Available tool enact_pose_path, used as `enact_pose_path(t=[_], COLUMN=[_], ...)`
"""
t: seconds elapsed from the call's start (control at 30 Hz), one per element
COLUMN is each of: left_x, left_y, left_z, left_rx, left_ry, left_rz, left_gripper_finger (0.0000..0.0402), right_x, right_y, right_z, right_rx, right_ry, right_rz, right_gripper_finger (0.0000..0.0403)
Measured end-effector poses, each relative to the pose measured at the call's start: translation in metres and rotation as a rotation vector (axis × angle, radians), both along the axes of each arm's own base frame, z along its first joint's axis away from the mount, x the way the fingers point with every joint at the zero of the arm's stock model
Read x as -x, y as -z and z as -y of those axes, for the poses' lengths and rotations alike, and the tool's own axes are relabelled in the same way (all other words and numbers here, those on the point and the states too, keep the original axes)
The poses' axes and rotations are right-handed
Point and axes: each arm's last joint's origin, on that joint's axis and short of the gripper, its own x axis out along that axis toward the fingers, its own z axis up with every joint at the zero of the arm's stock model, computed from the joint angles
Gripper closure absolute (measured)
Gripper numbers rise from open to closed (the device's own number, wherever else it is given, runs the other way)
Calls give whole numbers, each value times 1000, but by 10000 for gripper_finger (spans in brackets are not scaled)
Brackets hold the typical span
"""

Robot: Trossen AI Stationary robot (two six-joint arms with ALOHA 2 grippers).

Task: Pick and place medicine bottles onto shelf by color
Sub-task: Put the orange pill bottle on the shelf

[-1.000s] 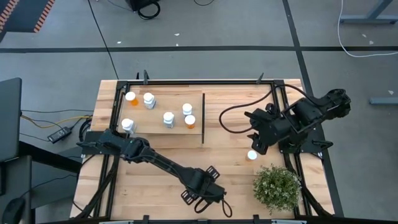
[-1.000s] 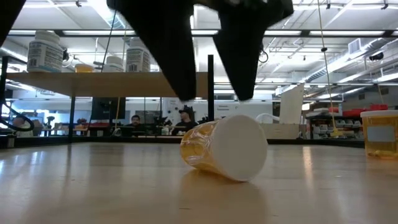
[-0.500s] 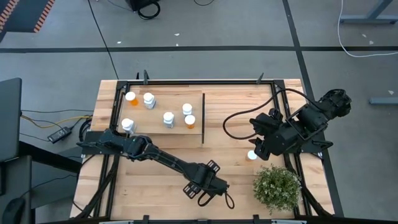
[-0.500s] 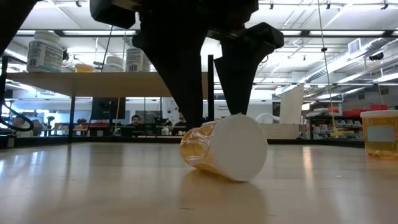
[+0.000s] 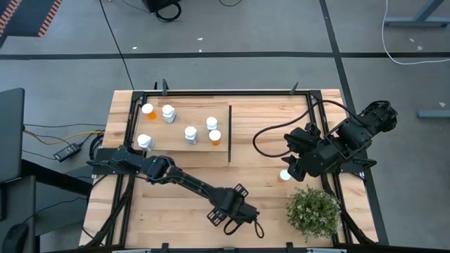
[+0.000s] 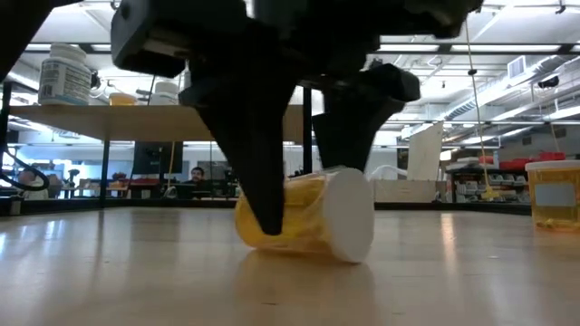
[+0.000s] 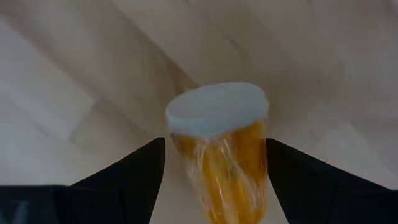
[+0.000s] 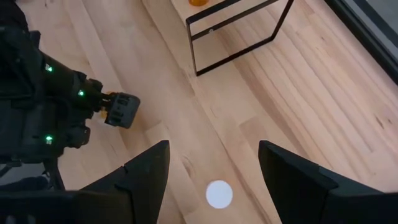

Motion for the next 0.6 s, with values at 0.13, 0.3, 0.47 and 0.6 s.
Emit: enact_pose_path(t=[0.13,0.3,0.47,0.6], left_x=[-3,-5,-7,-7], left_y=[1,1,0,0], left_z=[-2,-3,-4,-4], left_rx=[-1,9,34,40], left_ry=[-22,-75,-182,-224], left_rz=[21,37,60,61], left_gripper_finger=[123,136,180,214], right_x=[0,0,0,0], right_y=[0,0,0,0], right_z=[0,0,0,0], right_rx=[-3,-3,2,8], right_ry=[5,5,1,-2], right_rz=[1,2,1,3], right_gripper_finger=[150,150,150,150])
